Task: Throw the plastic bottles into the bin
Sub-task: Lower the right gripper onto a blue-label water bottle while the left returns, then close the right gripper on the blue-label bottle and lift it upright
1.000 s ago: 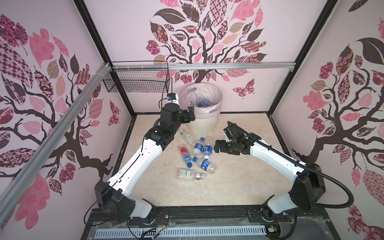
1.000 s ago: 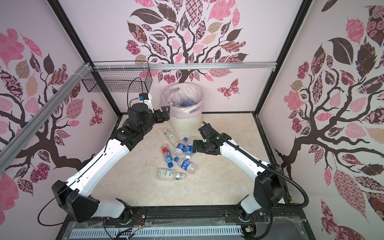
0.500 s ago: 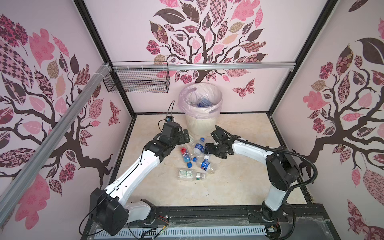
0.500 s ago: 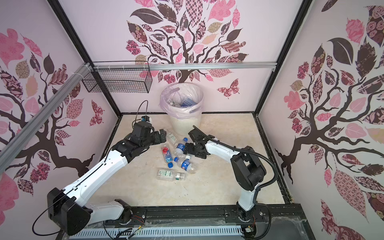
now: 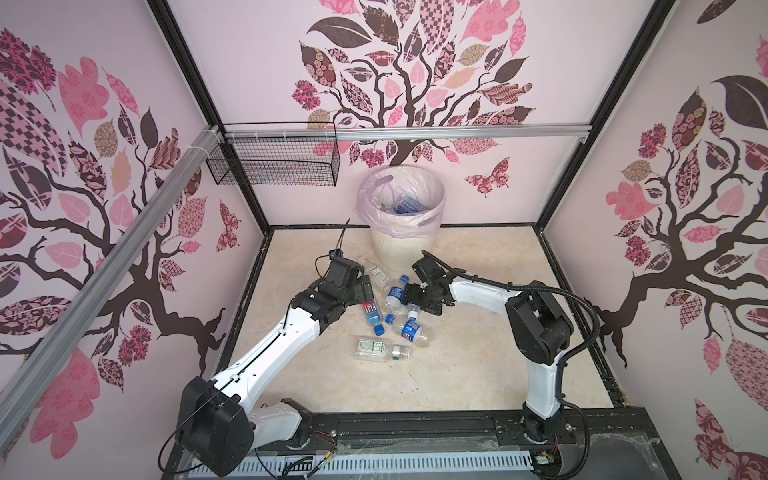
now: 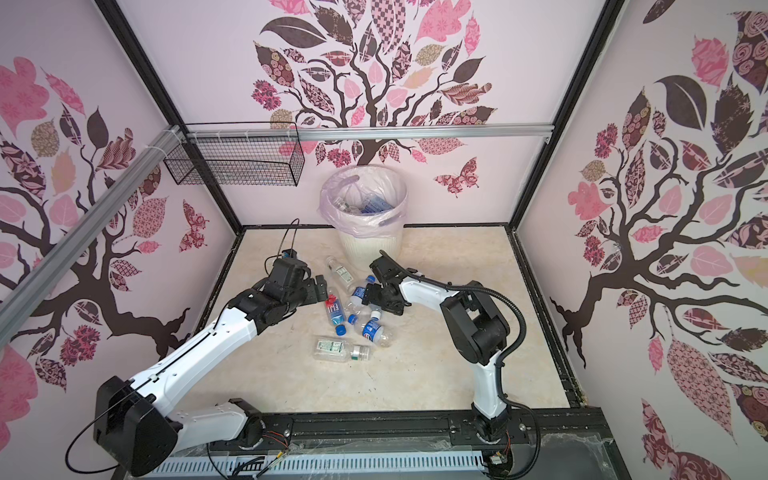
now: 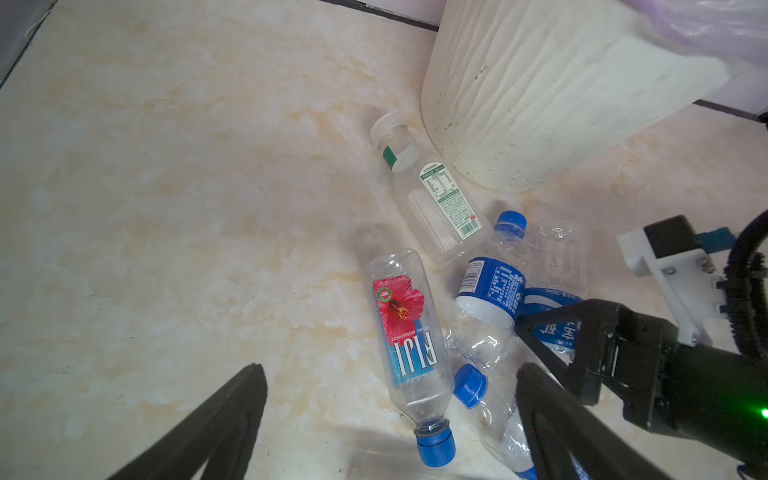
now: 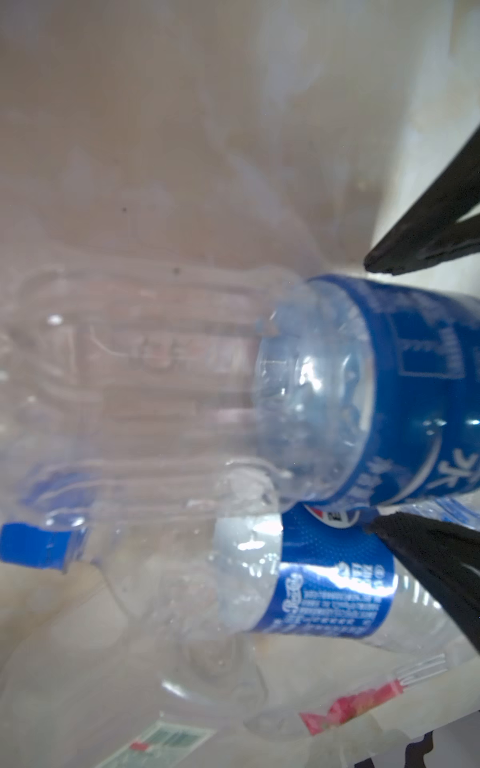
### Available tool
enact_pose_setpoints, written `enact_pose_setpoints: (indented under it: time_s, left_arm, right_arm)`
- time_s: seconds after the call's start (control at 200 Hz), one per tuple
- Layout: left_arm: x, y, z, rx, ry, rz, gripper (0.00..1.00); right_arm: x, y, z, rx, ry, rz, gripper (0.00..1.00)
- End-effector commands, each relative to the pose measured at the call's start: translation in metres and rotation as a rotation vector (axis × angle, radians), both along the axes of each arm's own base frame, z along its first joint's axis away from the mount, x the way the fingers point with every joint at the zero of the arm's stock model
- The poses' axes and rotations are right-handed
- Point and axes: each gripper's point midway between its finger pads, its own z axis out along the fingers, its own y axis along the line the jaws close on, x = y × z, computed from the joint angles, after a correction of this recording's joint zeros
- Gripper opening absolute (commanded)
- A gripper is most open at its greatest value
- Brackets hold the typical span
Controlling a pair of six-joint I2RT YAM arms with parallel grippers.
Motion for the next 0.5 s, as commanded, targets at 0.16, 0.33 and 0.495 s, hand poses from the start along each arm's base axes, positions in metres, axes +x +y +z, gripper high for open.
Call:
enact_pose_setpoints:
  time_s: [0.16, 0.33, 0.495]
  left_arm:
    - [0.002, -0.003, -0.019, 0.099, 0.113, -0.051, 0.97]
    - [0.001, -0.012, -0.017, 0.032, 0.086, -0.075, 0.97]
    - [-0.001, -0.018, -0.015, -0.014, 0.093, -0.087, 0.97]
  right_arm:
    - [0.004, 0.000, -0.015, -0.051, 0.026, 0.013, 0.79]
    - [0.001, -0.006, -0.015, -0.074, 0.021, 0.022, 0.68]
    - [0.000, -0.016, -0.009, -0.091, -0.003, 0.022, 0.60]
